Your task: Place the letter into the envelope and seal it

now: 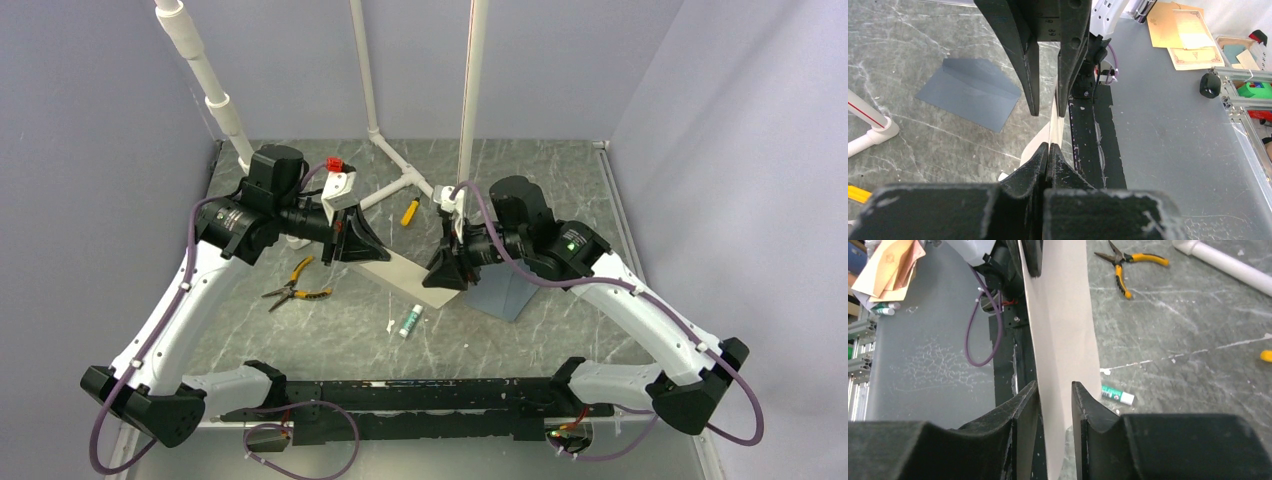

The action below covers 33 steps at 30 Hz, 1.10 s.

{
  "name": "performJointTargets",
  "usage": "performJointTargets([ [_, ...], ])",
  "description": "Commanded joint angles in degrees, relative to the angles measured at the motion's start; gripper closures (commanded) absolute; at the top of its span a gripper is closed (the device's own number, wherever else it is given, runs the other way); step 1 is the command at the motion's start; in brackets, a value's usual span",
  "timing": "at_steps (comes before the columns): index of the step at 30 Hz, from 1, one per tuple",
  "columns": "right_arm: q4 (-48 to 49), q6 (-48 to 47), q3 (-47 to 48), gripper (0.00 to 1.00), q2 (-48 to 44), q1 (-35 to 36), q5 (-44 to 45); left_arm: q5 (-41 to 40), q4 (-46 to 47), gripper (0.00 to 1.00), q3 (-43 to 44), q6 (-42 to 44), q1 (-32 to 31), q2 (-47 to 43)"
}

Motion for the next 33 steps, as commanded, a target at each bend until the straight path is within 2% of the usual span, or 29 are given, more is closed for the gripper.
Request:
performJointTargets([
  [1, 6.67, 1.43, 2.61, 0.68, 1.22, 0.14, -4.42, 2.64, 1.47, 0.98, 0.67, 1.12, 0.12, -1.91],
  [5, 10.05, 3.25, 1.91, 0.76, 1.17, 0.14, -5.79, 2.02, 1.64, 0.98, 0.95, 0.43, 0.10, -1.86],
  [7, 11.74, 4.38, 1.28, 0.89, 0.80, 0.13, -6.03, 1.02, 3.15, 0.87, 1.20, -1.72, 0.10, -1.83],
  [8, 12.66, 4.76, 0.95, 0.97, 0.56, 0.12, -5.93, 0.01, 3.87, 0.72, 1.55, -2.53, 0.13, -1.97],
  [10, 15.20, 7.44, 0.04, 1.00, -0.25, 0.14, -2.50, -3.45, 6.75, 0.37, 1.51, -6.40, 0.15, -2.45],
  [11, 16.79, 9.39, -0.56, 1.00, -0.84, 0.09, 0.36, -7.17, 9.05, 0.27, 1.02, -8.96, 0.11, -3.00],
  [13, 18.26, 12.08, -0.60, 1.00, -1.60, 0.13, 7.62, -17.31, 14.37, 0.18, -0.31, -13.69, 0.14, -4.39],
  [18, 19.69, 16.23, 0.06, 1.00, -1.82, 0.14, 19.08, -45.90, 19.51, 0.08, -0.61, -22.18, 0.21, -6.42],
  [21, 19.87, 18.05, 0.65, 1.00, -1.30, 0.14, 24.55, -56.54, 19.61, 0.07, 0.84, -27.51, 0.16, -5.95],
  [27, 16.99, 24.74, 6.83, 1.00, 2.35, 0.10, 39.38, -58.71, 21.52, 0.07, 0.16, -30.98, 0.16, -5.45],
  [30, 21.20, 26.68, 6.16, 1.00, 1.76, 0.05, 38.90, -57.20, 21.54, 0.07, 1.09, -35.88, 0.16, -4.57],
  [33, 26.41, 28.99, 3.75, 1.00, 0.01, 0.09, 36.14, -53.71, 23.41, 0.10, 1.09, -47.79, 0.18, -4.78],
])
